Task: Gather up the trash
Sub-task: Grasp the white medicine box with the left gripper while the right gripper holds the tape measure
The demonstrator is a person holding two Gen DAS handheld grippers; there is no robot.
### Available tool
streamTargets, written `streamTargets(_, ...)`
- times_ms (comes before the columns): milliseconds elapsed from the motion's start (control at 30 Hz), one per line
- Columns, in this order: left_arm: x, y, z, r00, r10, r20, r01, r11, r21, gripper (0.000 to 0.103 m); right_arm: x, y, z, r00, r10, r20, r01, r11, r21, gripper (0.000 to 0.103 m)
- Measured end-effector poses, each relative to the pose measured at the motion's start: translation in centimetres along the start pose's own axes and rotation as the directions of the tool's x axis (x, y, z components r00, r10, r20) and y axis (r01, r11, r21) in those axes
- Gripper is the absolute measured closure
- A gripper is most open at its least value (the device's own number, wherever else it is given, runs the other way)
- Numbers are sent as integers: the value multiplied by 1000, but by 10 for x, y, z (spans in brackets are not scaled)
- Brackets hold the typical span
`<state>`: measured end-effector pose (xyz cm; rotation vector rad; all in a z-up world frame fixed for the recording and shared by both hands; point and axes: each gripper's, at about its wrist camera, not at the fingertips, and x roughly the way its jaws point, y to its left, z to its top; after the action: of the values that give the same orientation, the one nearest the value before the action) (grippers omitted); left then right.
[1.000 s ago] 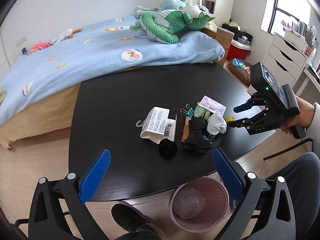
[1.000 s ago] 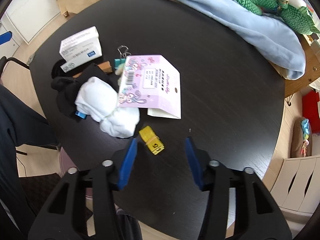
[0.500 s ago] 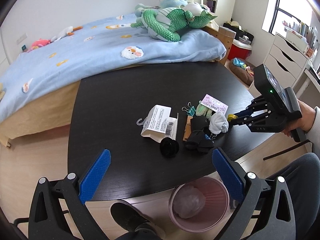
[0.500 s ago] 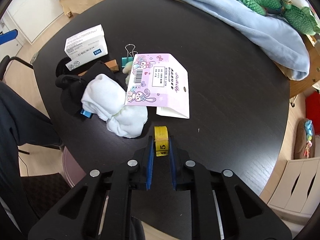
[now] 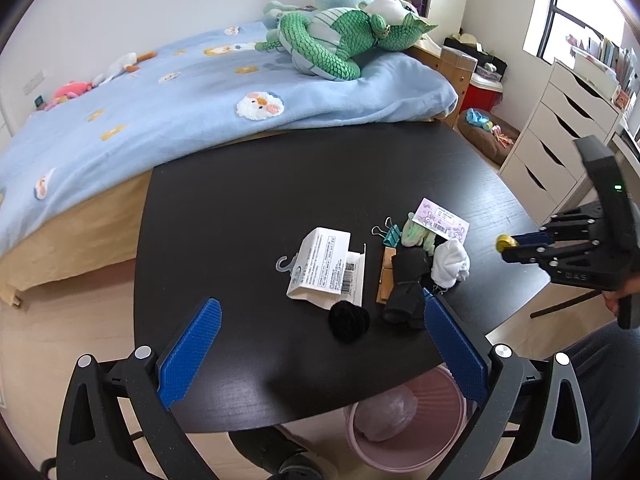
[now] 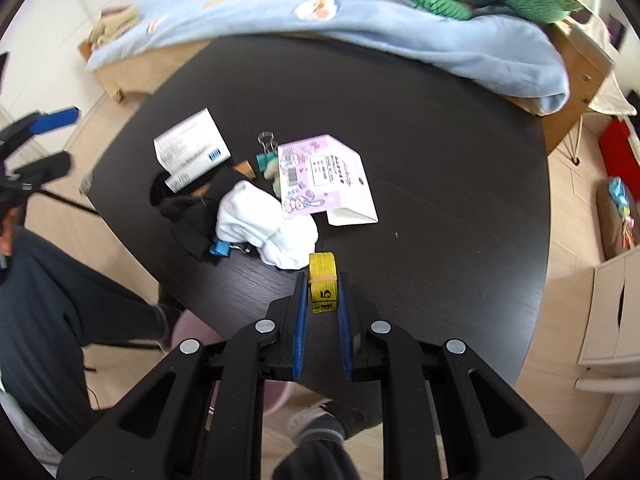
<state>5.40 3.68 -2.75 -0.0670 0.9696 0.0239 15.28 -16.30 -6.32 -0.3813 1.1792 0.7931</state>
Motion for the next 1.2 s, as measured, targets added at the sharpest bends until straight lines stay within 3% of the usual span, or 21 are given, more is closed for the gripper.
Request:
streamTargets(200, 29, -1, 20, 998, -10, -58, 12, 999, 43, 5, -15, 0, -4, 998, 39, 47, -41, 998, 43, 89)
streamTargets(400, 64, 1, 32, 988, -4, -154, 16, 997, 73, 5, -15, 2, -7, 998, 41, 43, -43, 998, 44, 89)
streamTargets(700, 98, 6, 35, 971, 2, -239, 16, 997, 77, 6, -12, -1, -7, 998, 47, 42, -49, 997, 52, 89)
streamTargets(867, 106, 9, 33, 964, 0, -265, 18, 998, 66, 28, -9, 0, -7, 998, 51, 36, -52, 997, 51, 89)
streamTargets(1033, 111, 10, 31, 961, -19, -276, 35, 998, 50, 36, -6, 3, -5, 998, 53, 30, -54, 998, 45, 89)
streamTargets(1133, 112, 10, 30, 960, -24, -281, 40, 998, 53, 58, -5, 4, -3, 998, 53, 34, -54, 998, 44, 89)
streamTargets(1200, 111, 11, 29, 963, -22, -270, 37, 998, 52, 63, -4, 4, -2, 998, 52, 37, -53, 998, 43, 89)
